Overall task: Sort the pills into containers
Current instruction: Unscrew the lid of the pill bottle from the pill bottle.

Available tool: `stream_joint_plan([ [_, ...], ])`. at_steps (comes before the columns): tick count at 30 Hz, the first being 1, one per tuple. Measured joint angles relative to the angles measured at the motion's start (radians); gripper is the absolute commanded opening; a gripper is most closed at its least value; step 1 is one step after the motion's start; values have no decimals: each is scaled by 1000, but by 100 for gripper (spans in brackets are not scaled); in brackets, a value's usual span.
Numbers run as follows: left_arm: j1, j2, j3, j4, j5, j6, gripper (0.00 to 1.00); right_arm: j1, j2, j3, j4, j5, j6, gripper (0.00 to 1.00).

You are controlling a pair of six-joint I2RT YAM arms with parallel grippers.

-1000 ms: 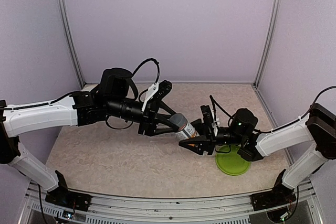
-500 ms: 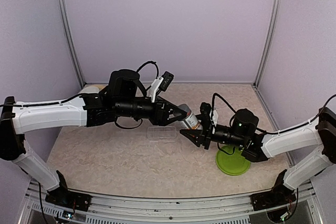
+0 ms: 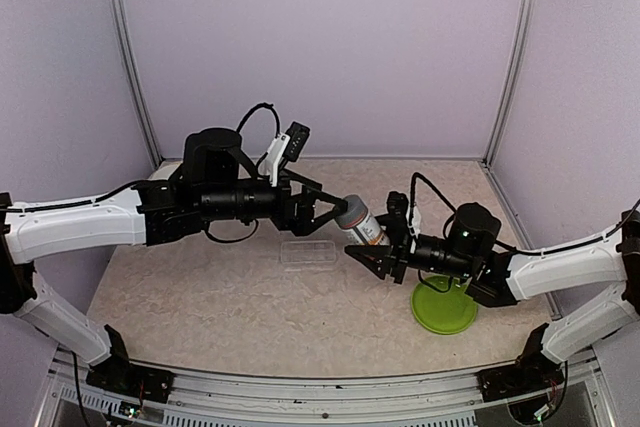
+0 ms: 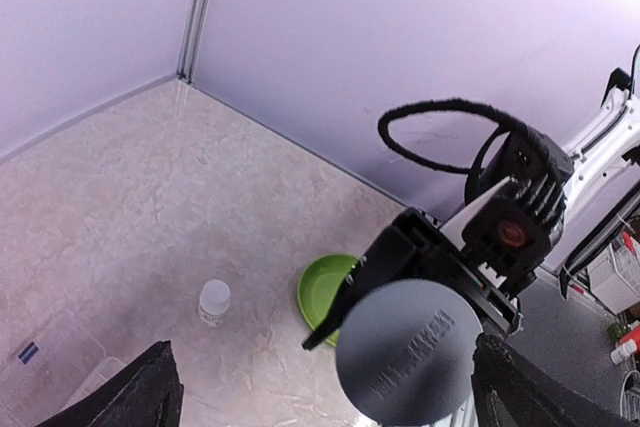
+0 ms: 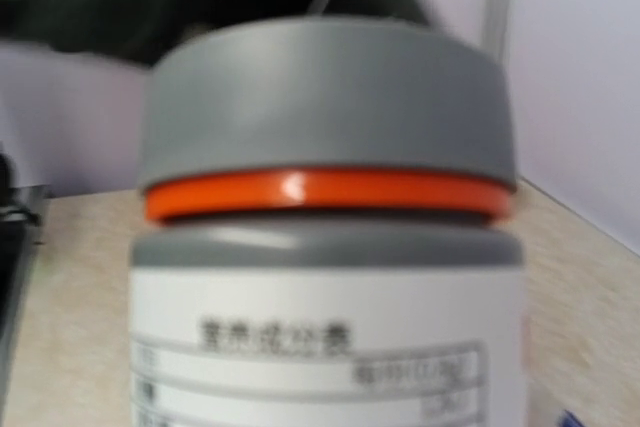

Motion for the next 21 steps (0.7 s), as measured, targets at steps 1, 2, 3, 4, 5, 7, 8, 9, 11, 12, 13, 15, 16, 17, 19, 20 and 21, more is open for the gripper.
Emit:
stream_joint_plan([
  [1,6,-9,-1,13,-1,9,99,3,-2,6,-7,-20,7,0],
  [2,11,-15,-2,27,0,19,99,6,-2,14,-15,-34,13,0],
  [3,17,-19,-3,40,3,28,99,12,-2,26,-27,-48,18,0],
  [4,19,-20,-5,54,6,34,99,18,-2,34,-33,-58,22,0],
  [5,21,-20,-8,72,14,40,99,27,-2,45,-44,-63,26,0],
  [7,21,-19,-15,98,42,50,99,48,2,68,-53,-76,37,0],
  [8,21,-19,-18,117,59,52,99,58,5,76,-58,-79,41,0],
  [9,21,-19,-19,129,68,54,99,65,11,82,-58,-80,47,0],
  [11,14,-13,-19,156,95,58,99,80,34,105,-60,-82,64,0],
  [12,9,-9,-19,167,106,61,99,85,48,116,-62,-82,72,0],
  [13,2,-5,-19,175,115,65,99,87,63,129,-66,-81,81,0],
  [15,-14,0,-23,191,133,72,99,91,87,147,-67,-73,97,0],
  [16,-22,2,-25,195,140,76,99,91,93,149,-67,-69,104,0],
  [17,-27,3,-26,197,146,78,99,91,98,150,-67,-62,112,0],
  [19,-38,5,-27,201,161,86,99,91,102,150,-68,-49,124,0],
  [20,-42,5,-28,203,164,91,99,91,102,150,-68,-43,127,0],
  [21,-45,5,-29,204,165,95,99,91,102,150,-68,-39,131,0],
])
